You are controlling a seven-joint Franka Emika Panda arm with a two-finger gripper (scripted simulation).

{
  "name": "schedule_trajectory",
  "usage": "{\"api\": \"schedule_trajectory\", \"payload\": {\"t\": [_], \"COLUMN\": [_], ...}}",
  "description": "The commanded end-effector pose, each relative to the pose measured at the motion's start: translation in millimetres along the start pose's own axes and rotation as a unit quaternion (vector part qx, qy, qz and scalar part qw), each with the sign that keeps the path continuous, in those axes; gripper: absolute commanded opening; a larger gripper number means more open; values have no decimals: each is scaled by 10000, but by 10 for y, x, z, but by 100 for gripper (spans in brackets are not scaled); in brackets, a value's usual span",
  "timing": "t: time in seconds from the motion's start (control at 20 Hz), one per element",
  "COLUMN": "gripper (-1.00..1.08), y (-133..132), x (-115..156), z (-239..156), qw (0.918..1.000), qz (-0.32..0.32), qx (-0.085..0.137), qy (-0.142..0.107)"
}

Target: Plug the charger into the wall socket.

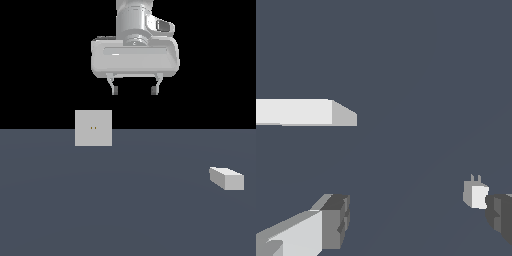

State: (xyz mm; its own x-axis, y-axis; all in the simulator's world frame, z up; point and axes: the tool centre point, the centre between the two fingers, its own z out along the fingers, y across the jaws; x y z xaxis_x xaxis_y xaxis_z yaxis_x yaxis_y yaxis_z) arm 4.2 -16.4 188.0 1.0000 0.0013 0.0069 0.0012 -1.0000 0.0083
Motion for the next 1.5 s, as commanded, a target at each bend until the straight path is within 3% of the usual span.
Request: {"api": "schedule_trajectory", "payload": {"t": [0.0, 0.65, 1.45], "gripper": [100, 100, 100], "y": [0, 202, 918], "x": [0, -132, -542], "z": [0, 144, 698], "qw": [10000, 9998, 9955], "qz": [0, 25, 116], "qx": [0, -4, -27], "qy": [0, 208, 940]}}
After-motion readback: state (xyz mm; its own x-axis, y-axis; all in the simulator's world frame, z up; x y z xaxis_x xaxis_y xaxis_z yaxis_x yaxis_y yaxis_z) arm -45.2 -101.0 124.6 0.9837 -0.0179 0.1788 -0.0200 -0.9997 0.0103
